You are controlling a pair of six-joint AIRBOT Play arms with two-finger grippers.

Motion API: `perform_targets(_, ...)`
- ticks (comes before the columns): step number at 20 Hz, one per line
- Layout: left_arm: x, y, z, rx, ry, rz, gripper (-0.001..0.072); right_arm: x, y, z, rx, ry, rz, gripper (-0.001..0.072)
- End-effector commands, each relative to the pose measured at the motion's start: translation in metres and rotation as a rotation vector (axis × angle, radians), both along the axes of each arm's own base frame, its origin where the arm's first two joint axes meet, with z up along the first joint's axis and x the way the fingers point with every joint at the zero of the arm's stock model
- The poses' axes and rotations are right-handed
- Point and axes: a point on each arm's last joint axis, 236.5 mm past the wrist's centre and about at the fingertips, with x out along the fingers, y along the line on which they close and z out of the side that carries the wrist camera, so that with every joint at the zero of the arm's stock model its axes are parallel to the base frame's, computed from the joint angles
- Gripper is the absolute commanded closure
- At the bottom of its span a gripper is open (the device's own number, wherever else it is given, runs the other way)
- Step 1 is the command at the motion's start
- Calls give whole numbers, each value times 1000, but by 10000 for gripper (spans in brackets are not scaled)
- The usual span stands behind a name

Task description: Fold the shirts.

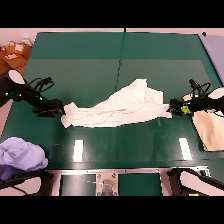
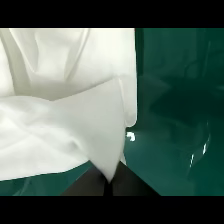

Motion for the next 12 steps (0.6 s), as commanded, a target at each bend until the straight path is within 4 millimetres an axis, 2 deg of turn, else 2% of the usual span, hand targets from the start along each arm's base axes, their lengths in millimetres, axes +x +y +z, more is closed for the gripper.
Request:
perform_targets(1, 5, -7, -16, -39, -48, 29, -13, 0, 2, 0, 5, 2, 2, 701)
perform_targets(4, 18, -29, -39, -139, -109, 132, -3, 0, 2, 0, 5, 2, 1, 701)
perform_targets(6, 13, -38, -54, -184, -91, 139, 197, 1, 3, 1, 12, -1, -1, 701)
perform_targets(7, 10, -41, -59, -194, -75, 131, 265, 1, 4, 2, 18, -4, -5, 700)
perform_targets(9, 5, -42, -61, -202, -57, 113, 490, 2, 5, 2, 23, -6, -7, 701)
perform_targets(10, 4, -44, -57, -212, -57, 84, 643, 2, 5, 2, 23, -6, -7, 701)
perform_targets(11, 6, -44, -52, -216, -67, 68, 683, 2, 5, 2, 24, -6, -8, 701)
perform_targets(12, 11, -43, -46, -216, -84, 64, 683, 2, 5, 3, 24, -6, -7, 701)
